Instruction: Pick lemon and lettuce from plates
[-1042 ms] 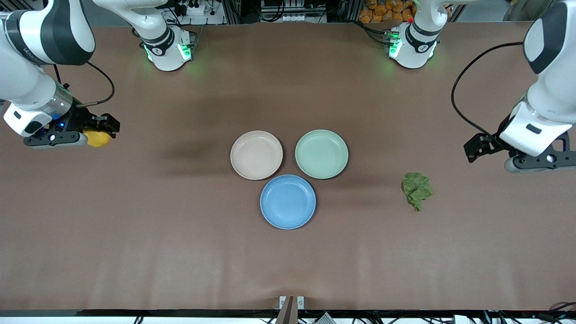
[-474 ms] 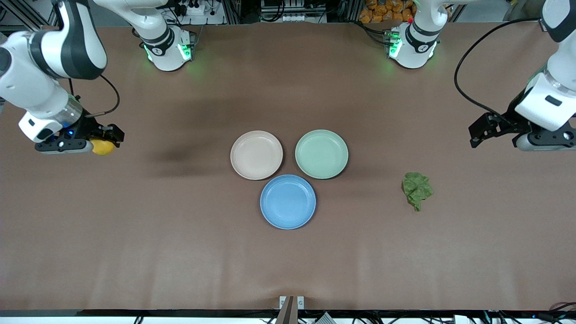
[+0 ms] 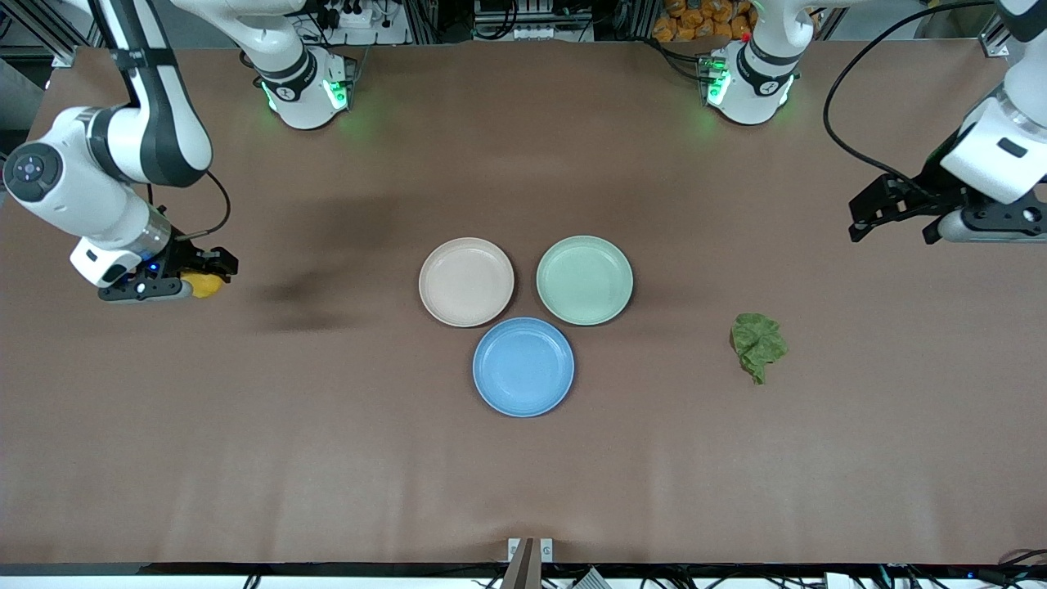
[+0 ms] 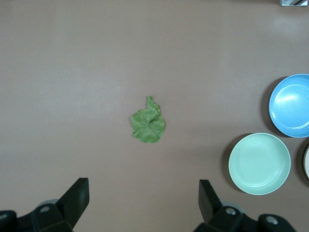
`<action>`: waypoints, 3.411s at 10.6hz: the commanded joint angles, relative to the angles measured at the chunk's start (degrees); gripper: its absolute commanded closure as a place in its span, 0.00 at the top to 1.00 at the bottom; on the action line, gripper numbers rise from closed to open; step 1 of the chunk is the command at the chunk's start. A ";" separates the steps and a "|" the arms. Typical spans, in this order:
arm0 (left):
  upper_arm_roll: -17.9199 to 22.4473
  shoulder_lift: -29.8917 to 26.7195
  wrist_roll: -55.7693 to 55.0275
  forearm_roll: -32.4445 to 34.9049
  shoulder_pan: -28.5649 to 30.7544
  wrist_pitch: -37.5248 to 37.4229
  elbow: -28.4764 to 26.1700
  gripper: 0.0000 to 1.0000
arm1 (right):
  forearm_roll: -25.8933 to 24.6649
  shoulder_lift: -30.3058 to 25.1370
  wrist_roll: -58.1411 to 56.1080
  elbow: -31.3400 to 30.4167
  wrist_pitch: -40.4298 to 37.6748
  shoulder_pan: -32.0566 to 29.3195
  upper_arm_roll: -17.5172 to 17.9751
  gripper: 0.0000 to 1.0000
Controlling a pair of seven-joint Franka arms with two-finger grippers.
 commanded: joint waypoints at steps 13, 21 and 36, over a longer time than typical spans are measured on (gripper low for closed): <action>-3.36 -2.44 0.82 2.64 3.41 -3.15 -0.89 1.00 | 0.54 19.88 -3.22 -0.73 16.46 -2.70 1.04 0.62; -3.27 -2.44 0.91 2.84 3.76 -8.69 3.42 1.00 | 0.98 20.24 -3.31 8.29 2.01 -2.88 1.57 1.00; -3.27 -2.18 0.38 2.14 3.85 -8.96 3.34 1.00 | 1.41 14.45 5.13 40.21 -37.64 -1.20 1.40 1.00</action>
